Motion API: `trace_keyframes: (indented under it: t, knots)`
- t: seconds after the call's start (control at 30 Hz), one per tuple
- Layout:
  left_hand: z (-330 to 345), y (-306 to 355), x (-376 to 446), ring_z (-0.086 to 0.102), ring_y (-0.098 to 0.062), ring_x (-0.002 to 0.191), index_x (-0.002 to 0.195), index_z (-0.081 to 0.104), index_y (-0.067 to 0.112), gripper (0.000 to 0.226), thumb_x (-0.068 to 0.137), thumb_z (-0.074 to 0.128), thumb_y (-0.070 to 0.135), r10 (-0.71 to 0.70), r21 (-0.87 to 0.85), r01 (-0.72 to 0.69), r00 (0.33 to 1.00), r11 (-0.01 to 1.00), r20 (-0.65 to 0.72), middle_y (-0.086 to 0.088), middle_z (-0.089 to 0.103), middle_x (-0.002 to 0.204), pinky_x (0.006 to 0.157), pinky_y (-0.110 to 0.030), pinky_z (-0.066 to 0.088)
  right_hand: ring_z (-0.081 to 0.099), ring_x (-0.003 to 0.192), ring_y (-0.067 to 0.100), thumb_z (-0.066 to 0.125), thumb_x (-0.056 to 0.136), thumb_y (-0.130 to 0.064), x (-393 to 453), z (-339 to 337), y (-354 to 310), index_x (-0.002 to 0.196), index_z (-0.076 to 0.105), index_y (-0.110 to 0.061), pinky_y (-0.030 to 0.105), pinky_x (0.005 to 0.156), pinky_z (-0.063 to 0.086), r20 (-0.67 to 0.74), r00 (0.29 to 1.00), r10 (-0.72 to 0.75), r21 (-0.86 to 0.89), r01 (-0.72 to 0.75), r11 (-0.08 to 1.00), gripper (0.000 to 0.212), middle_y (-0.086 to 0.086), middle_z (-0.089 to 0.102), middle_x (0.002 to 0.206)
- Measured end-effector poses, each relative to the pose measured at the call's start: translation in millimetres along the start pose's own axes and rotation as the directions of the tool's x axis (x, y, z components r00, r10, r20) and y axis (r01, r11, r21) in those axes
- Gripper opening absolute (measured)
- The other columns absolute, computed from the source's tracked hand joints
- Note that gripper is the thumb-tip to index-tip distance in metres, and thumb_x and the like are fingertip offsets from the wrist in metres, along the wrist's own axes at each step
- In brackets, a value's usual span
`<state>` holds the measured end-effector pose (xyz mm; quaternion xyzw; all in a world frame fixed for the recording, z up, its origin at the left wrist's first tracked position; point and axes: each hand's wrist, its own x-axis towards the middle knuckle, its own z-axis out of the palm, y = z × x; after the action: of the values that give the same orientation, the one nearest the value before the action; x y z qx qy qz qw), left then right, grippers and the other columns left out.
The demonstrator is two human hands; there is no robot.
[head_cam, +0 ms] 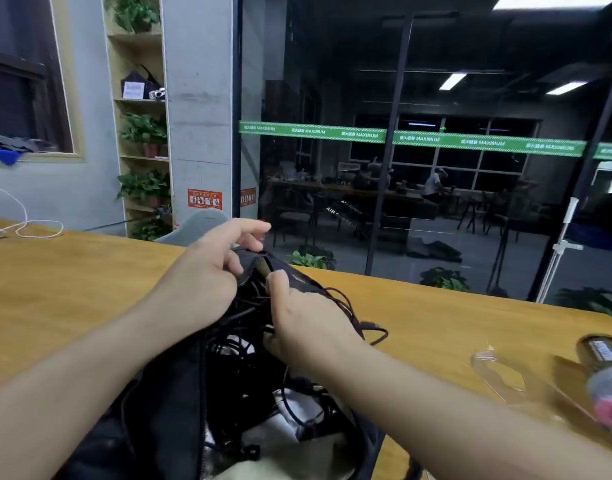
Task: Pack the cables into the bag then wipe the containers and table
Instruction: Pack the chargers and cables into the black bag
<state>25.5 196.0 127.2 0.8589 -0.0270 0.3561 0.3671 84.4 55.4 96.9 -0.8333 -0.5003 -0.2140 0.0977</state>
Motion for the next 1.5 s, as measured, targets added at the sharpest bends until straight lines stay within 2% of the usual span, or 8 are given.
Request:
trace_keyframes:
  t: [0.2, 0.37, 0.53, 0.63, 0.8, 0.9, 1.13, 1.5]
  knots:
    - [19, -5, 0, 0.046, -0.004, 0.061, 0.104, 0.051, 0.037, 0.081, 0.06, 0.031, -0.028, -0.035, -0.088, 0.04, 0.997, 0.995, 0.067, 0.012, 0.057, 0.097, 0.06, -0.02, 0.042, 0.044, 0.064, 0.03, 0.063, 0.084, -0.029, -9, 18, -1, 0.095, 0.023, -0.013, 0.037, 0.048, 0.026, 0.02, 1.0, 0.012, 0.31, -0.018, 0.951, 0.045, 0.004, 0.046, 0.077]
    - [50, -28, -12, 0.045, -0.007, 0.058, 0.1, 0.044, 0.031, 0.067, 0.065, 0.031, -0.024, -0.176, -0.009, 0.181, 0.967, 0.983, 0.184, 0.006, 0.055, 0.097, 0.054, -0.016, 0.038, 0.043, 0.074, 0.014, 0.075, 0.076, -0.042, -25, 21, 23, 0.098, 0.03, -0.016, 0.032, 0.062, 0.038, 0.301, 0.953, -0.038, 0.452, -0.107, 0.885, 0.056, -0.004, 0.044, 0.085]
    - [63, -34, -24, 0.046, -0.011, 0.066, 0.114, 0.043, 0.027, 0.058, 0.076, 0.031, -0.014, -0.199, 0.129, 0.167, 0.936, 0.977, 0.292, 0.015, 0.052, 0.097, 0.063, -0.018, 0.039, 0.044, 0.084, 0.008, 0.053, 0.07, -0.074, -37, 0, 56, 0.101, 0.039, -0.026, 0.029, 0.066, 0.038, 0.206, 0.975, -0.084, 0.153, 0.052, 0.987, 0.058, -0.014, 0.041, 0.117]
    - [63, -32, -25, 0.046, -0.008, 0.067, 0.111, 0.046, 0.028, 0.056, 0.078, 0.031, -0.015, -0.256, 0.166, 0.212, 0.913, 0.963, 0.318, 0.015, 0.053, 0.096, 0.058, -0.01, 0.038, 0.051, 0.082, 0.013, 0.042, 0.083, -0.069, -31, -11, 80, 0.095, 0.04, -0.027, 0.03, 0.067, 0.045, 0.139, 0.988, 0.062, 0.026, -0.066, 0.997, 0.043, -0.013, 0.051, 0.102]
    - [73, -34, -11, 0.041, 0.0, 0.083, 0.115, 0.052, 0.019, 0.044, 0.083, 0.041, -0.01, -0.275, 0.369, 0.103, 0.849, 0.924, 0.451, 0.006, 0.046, 0.122, 0.076, -0.001, 0.035, 0.054, 0.112, 0.019, 0.053, 0.088, -0.055, -20, 15, 122, 0.137, 0.035, -0.017, 0.029, 0.089, 0.047, 0.442, 0.776, 0.449, 0.145, -0.556, 0.818, 0.064, 0.003, 0.051, 0.133]
    - [75, -35, -19, 0.035, -0.008, 0.103, 0.117, 0.044, 0.029, 0.046, 0.084, 0.035, -0.002, -0.306, 0.51, 0.037, 0.836, 0.859, 0.455, 0.015, 0.029, 0.134, 0.099, -0.025, 0.033, 0.046, 0.127, 0.023, 0.06, 0.082, -0.059, -20, 37, 125, 0.149, 0.015, -0.016, 0.03, 0.097, 0.042, 0.59, 0.699, 0.404, 0.195, -0.609, 0.769, 0.092, 0.006, 0.039, 0.147]
    - [68, -26, -51, -0.005, -0.014, 0.127, 0.141, 0.011, 0.046, 0.079, 0.082, 0.031, -0.003, -0.145, 0.608, -0.237, 0.847, 0.758, 0.511, 0.012, 0.002, 0.15, 0.108, -0.035, 0.009, 0.038, 0.135, 0.027, 0.069, 0.073, -0.06, -9, 52, 117, 0.152, 0.002, -0.017, 0.036, 0.106, 0.037, 0.673, 0.634, 0.38, 0.189, -0.644, 0.741, 0.112, 0.007, 0.029, 0.154]
    - [62, -23, -49, 0.0, -0.015, 0.131, 0.135, 0.025, 0.053, 0.081, 0.083, 0.029, -0.009, -0.185, 0.593, -0.182, 0.844, 0.784, 0.503, 0.017, 0.004, 0.15, 0.108, -0.033, 0.01, 0.057, 0.079, 0.023, 0.073, 0.077, -0.032, -11, 47, 107, 0.096, 0.064, -0.007, 0.029, 0.068, 0.042, 0.658, 0.636, 0.404, 0.253, -0.692, 0.676, 0.032, 0.005, 0.061, 0.089]
